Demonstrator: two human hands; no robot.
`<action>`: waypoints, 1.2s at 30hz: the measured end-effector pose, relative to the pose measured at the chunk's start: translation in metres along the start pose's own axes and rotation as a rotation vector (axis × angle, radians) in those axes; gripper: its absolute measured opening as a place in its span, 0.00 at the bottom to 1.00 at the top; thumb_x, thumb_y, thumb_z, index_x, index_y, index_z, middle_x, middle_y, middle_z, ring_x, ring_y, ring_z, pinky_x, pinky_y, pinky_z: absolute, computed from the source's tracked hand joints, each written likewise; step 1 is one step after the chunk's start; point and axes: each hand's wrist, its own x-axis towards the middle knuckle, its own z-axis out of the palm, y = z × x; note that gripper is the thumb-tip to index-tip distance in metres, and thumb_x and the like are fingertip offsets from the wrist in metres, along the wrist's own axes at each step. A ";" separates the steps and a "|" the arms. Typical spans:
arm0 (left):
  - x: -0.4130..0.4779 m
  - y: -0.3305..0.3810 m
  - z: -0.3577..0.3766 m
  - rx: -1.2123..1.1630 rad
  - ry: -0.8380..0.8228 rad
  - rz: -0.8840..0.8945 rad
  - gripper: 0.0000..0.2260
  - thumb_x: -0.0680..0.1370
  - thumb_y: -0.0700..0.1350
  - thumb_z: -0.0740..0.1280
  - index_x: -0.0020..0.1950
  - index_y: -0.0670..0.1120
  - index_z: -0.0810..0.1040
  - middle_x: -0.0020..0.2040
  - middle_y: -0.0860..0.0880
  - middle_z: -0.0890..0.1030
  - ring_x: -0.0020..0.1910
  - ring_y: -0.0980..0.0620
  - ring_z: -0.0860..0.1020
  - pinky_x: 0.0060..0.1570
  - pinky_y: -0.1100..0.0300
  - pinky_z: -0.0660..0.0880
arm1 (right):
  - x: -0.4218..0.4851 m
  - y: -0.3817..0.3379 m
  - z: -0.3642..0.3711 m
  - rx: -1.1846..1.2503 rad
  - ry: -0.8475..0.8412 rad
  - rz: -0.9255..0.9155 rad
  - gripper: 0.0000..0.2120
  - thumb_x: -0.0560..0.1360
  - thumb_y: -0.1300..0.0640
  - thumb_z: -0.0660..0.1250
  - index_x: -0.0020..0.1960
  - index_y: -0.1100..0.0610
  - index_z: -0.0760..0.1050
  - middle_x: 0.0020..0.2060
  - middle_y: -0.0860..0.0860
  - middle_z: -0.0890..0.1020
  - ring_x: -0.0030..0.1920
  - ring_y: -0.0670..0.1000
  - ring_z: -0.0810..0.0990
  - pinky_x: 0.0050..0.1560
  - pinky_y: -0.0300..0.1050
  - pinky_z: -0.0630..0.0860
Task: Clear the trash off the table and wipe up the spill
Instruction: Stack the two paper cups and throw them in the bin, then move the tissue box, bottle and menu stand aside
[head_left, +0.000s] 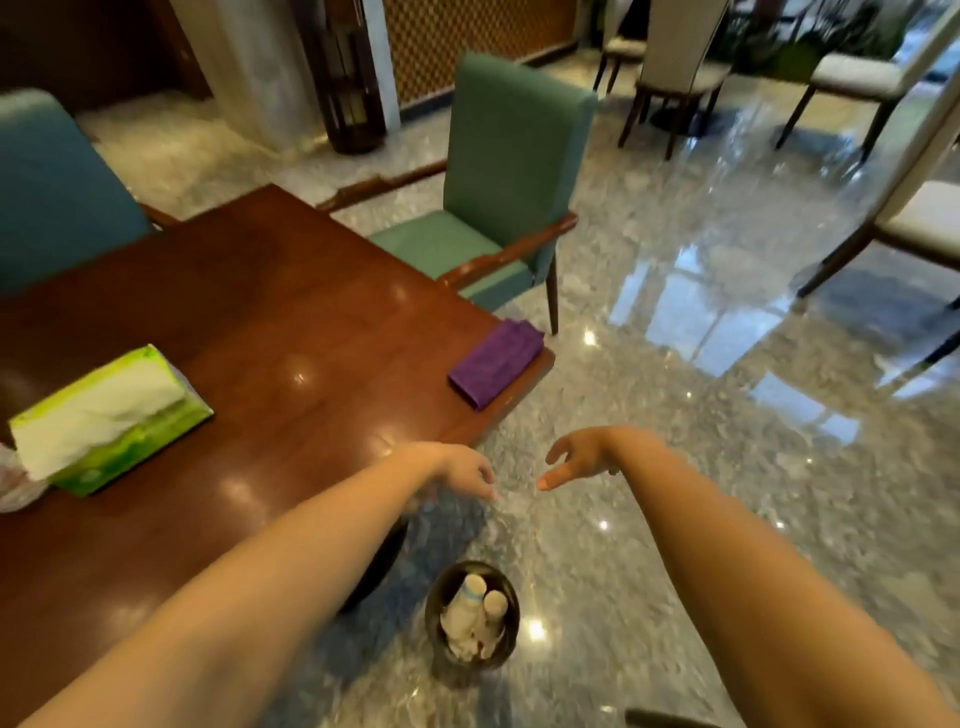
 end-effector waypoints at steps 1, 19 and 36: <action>-0.015 -0.004 -0.011 -0.011 0.016 -0.012 0.21 0.79 0.53 0.60 0.70 0.46 0.67 0.69 0.47 0.69 0.65 0.45 0.72 0.45 0.62 0.78 | -0.011 -0.008 -0.011 -0.013 0.009 -0.013 0.36 0.72 0.39 0.65 0.74 0.53 0.60 0.72 0.55 0.65 0.70 0.57 0.67 0.66 0.51 0.67; -0.205 -0.217 0.004 -0.191 0.404 -0.356 0.22 0.79 0.53 0.60 0.69 0.45 0.68 0.70 0.46 0.70 0.67 0.47 0.70 0.64 0.57 0.66 | -0.017 -0.253 -0.045 -0.347 0.158 -0.413 0.41 0.71 0.40 0.67 0.76 0.53 0.52 0.76 0.52 0.58 0.74 0.56 0.60 0.72 0.55 0.62; -0.224 -0.396 0.019 -0.335 0.944 -0.413 0.38 0.75 0.52 0.67 0.76 0.41 0.50 0.77 0.42 0.54 0.76 0.45 0.53 0.73 0.56 0.49 | 0.090 -0.470 -0.018 -0.585 0.326 -0.724 0.46 0.68 0.41 0.71 0.76 0.55 0.51 0.76 0.54 0.56 0.75 0.59 0.55 0.75 0.54 0.56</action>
